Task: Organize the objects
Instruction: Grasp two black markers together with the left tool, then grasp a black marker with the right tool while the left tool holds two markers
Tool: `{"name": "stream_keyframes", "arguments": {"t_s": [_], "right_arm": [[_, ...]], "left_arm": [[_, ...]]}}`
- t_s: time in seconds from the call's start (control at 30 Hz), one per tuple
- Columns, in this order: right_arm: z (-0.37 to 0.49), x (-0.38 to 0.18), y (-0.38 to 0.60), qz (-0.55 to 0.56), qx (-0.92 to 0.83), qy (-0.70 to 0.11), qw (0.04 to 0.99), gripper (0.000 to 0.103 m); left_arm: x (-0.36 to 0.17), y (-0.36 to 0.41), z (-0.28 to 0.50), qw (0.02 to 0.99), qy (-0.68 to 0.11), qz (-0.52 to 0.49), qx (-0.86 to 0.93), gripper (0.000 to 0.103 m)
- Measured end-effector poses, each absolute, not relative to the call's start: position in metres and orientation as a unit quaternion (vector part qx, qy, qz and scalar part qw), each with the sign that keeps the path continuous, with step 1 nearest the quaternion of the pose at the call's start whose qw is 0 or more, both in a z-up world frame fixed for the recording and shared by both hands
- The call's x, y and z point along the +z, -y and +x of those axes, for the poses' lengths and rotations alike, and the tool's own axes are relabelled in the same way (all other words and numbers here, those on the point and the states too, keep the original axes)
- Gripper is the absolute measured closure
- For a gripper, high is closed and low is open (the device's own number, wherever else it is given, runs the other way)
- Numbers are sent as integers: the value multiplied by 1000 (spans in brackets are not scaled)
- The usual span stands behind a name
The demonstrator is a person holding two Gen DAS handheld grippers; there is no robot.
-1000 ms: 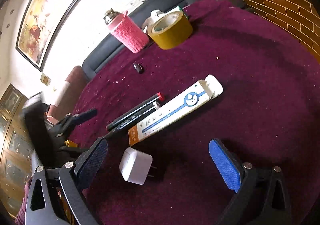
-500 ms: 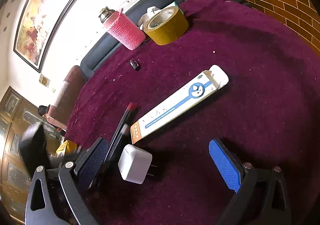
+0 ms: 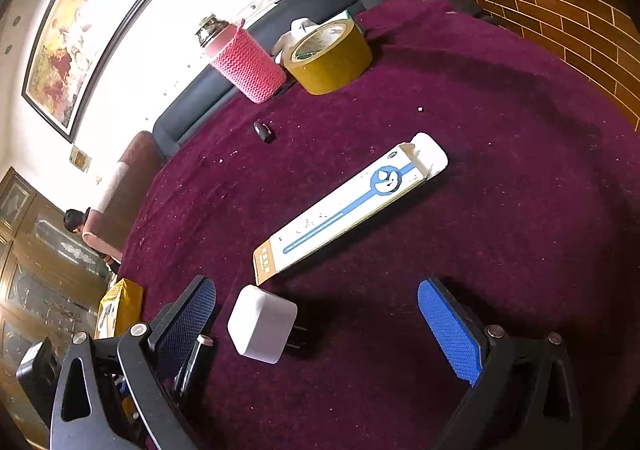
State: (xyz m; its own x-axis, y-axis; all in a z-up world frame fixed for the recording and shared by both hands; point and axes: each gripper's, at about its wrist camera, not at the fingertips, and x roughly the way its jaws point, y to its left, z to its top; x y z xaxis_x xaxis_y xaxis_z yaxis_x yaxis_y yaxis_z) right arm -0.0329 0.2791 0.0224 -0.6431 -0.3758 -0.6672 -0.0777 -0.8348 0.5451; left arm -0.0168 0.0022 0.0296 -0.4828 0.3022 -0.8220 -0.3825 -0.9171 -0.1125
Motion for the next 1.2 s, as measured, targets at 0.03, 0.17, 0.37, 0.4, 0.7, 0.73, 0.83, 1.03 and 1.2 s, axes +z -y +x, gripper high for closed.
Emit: {"name": "stream_keyframes", "arguments": {"t_s": [0.03, 0.17, 0.37, 0.4, 0.7, 0.73, 0.83, 1.03, 1.2], "right_arm": [[-33, 23, -280, 413, -865, 274, 86, 0], [-32, 23, -282, 412, -862, 280, 88, 0], [-34, 23, -281, 413, -857, 291, 103, 0], [-33, 24, -281, 412, -858, 290, 104, 0], [-29, 30, -277, 394, -881, 252, 71, 0], [-26, 32, -275, 387, -889, 239, 60, 0], [-18, 42, -269, 363, -908, 205, 42, 0], [23, 71, -230, 341, -927, 152, 42, 0], [47, 55, -158, 409, -902, 105, 96, 1]], "left_arm": [[29, -3, -20, 198, -46, -468, 860, 69], [19, -13, -27, 184, -83, -478, 855, 71], [16, -31, -33, 164, -129, -461, 863, 70], [16, -34, -34, 159, -135, -458, 864, 70], [29, -26, 0, 152, -96, -431, 884, 89], [34, -19, 5, 149, -87, -426, 888, 89], [51, 6, 26, 142, -54, -410, 899, 89], [70, 48, 59, 136, -10, -395, 908, 89], [79, 68, 80, 142, 11, -375, 916, 89]]}}
